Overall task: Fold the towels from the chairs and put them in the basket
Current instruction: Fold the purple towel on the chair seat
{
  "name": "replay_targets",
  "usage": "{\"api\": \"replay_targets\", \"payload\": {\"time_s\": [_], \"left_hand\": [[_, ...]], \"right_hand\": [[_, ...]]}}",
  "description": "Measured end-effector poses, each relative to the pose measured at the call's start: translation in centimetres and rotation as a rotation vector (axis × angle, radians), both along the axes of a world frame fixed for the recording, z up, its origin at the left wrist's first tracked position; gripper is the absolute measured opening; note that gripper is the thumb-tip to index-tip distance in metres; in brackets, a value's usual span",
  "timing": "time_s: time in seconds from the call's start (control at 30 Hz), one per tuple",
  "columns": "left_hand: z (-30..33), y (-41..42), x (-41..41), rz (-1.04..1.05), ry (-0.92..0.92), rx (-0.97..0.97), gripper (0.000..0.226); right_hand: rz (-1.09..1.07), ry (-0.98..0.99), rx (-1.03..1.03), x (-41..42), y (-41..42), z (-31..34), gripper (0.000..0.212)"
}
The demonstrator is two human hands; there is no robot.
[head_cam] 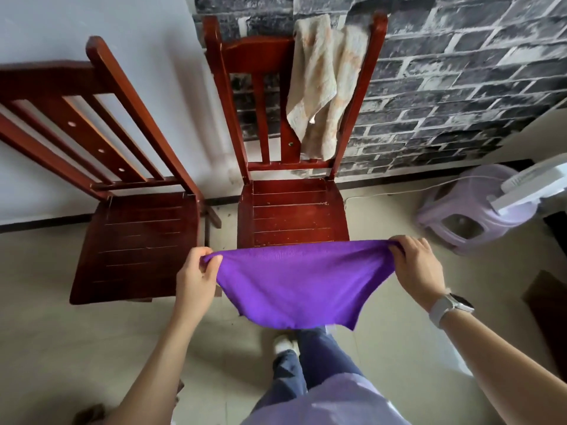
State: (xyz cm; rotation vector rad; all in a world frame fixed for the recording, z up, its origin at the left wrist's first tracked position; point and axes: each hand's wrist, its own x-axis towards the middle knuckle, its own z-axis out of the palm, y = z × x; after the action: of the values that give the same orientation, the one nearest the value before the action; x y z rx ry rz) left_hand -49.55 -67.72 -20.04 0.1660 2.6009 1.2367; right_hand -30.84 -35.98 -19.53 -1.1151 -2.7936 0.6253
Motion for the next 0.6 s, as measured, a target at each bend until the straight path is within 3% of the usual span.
{"api": "replay_targets", "payload": {"time_s": [0.2,0.47,0.6], "left_hand": [[-3.6,3.9,-5.1,0.034,0.037,-0.067,0.012],[-13.7,10.2,-14.5,0.025,0.101,-0.268,0.018],[-18.5,12.3,-19.2,0.095,0.056,-0.214,0.017]], "right_hand": [[-0.094,-0.09,-0.078,-5.7,3.2,-3.9,0.021],[-0.211,-0.092,-0.26,-17.3,9.7,-13.2,0.025],[-0.287,-0.015,-0.36,-22.0,12.0,-16.4,0.021]]}}
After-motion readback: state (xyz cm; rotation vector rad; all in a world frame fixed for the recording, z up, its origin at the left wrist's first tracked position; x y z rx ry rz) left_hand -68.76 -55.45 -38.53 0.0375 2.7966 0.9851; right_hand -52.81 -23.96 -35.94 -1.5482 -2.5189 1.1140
